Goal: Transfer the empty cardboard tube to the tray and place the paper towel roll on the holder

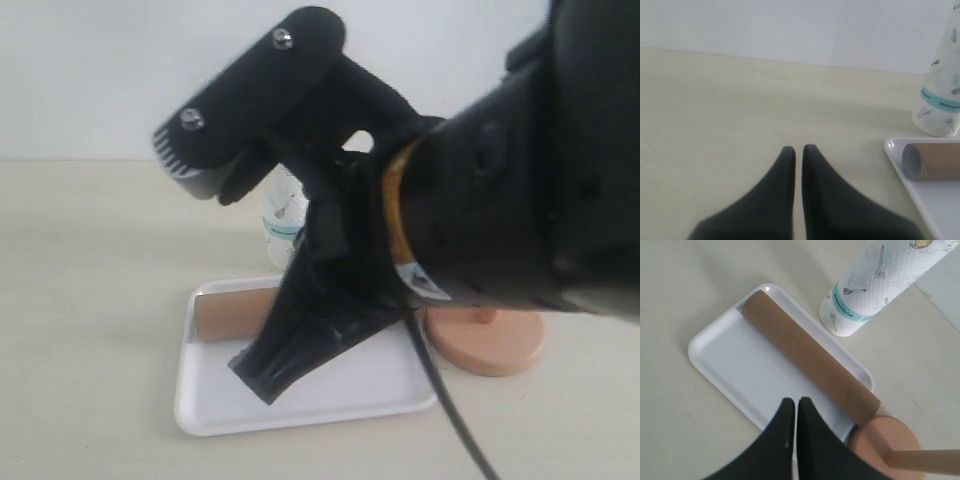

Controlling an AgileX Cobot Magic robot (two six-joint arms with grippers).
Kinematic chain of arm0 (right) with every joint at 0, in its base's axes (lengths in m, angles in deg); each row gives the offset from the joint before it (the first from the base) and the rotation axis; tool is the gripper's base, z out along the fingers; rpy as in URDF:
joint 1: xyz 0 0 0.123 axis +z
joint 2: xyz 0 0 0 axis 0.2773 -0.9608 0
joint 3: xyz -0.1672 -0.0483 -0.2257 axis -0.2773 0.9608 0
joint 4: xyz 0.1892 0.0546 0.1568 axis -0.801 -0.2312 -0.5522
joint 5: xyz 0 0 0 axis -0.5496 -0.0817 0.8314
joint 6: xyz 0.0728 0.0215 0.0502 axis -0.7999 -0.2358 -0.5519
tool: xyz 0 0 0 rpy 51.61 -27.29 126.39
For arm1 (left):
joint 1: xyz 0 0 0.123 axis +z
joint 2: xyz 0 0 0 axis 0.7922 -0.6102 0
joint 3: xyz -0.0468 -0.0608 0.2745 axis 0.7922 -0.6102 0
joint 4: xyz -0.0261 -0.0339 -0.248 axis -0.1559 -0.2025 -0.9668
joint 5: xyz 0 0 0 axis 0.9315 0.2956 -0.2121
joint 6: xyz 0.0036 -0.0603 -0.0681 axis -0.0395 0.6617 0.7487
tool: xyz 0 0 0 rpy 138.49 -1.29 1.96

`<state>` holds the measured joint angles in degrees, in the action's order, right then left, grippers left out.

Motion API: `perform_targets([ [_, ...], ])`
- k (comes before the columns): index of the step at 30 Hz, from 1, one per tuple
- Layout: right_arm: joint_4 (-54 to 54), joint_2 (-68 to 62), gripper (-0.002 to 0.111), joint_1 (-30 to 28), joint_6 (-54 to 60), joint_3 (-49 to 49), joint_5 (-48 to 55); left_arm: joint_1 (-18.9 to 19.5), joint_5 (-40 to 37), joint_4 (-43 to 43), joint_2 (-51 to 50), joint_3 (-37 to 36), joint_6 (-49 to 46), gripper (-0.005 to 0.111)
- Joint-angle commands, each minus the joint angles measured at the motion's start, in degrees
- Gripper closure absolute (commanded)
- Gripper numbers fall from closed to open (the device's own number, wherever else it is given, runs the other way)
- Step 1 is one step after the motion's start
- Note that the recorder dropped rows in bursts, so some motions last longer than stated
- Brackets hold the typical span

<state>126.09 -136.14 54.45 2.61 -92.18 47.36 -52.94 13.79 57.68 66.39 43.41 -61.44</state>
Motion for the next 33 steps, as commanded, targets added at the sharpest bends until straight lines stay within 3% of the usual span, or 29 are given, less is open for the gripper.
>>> perform_targets([
  [1,-3.7,6.3,0.107,-8.7,-0.7,9.2,-15.6,0.3,0.1,-0.3,0.2,-0.2,-0.1,0.102],
  [9,-11.5,26.2,0.107,-31.9,-0.9,36.1,-43.9,0.3,0.1,-0.3,0.2,-0.2,-0.1,0.102],
  [18,-11.5,51.2,0.107,-46.8,-2.4,51.0,-54.1,0.3,0.1,-0.3,0.2,-0.2,-0.1,0.102],
  [27,-11.5,68.7,0.107,-58.3,-8.6,58.4,-56.0,0.3,0.1,-0.3,0.2,-0.2,-0.1,0.102],
  [33,-11.3,70.7,0.107,-59.4,-10.0,60.6,-65.0,0.3,0.1,-0.3,0.2,-0.2,-0.1,0.102],
])
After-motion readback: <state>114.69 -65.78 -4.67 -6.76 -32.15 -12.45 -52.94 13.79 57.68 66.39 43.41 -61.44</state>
